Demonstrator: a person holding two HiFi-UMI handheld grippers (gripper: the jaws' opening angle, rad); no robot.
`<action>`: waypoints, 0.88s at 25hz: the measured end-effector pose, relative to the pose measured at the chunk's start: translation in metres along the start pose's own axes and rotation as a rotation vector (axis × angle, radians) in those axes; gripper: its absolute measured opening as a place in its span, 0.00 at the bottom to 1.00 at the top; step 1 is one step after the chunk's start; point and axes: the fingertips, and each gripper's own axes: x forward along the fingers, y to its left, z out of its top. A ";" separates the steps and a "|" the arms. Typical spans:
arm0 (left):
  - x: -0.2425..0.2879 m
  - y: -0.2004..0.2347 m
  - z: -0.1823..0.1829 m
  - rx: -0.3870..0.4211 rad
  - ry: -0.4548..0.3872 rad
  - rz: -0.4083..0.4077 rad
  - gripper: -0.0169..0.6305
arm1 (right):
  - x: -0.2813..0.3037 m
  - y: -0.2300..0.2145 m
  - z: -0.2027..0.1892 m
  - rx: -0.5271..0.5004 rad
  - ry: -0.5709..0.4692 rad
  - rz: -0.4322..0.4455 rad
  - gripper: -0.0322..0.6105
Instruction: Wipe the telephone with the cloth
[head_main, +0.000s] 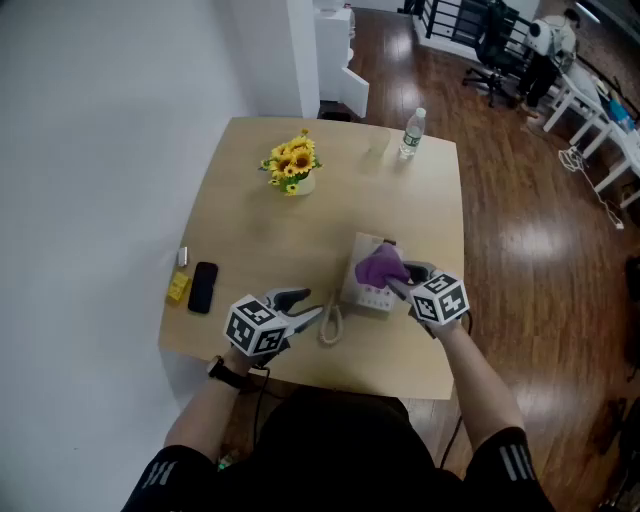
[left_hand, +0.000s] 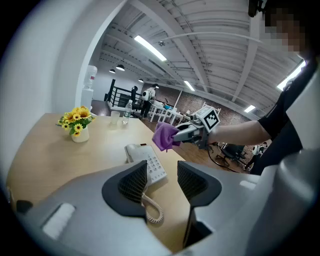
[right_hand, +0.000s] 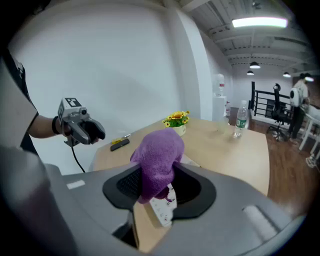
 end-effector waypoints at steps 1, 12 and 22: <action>0.002 0.001 0.004 0.003 -0.006 0.003 0.31 | 0.008 -0.007 0.003 -0.014 0.019 -0.006 0.30; 0.017 0.026 0.014 -0.025 -0.021 0.043 0.31 | 0.100 -0.061 0.020 -0.211 0.240 -0.053 0.29; 0.015 0.041 -0.002 -0.077 -0.006 0.066 0.31 | 0.143 -0.068 -0.004 -0.317 0.374 -0.067 0.29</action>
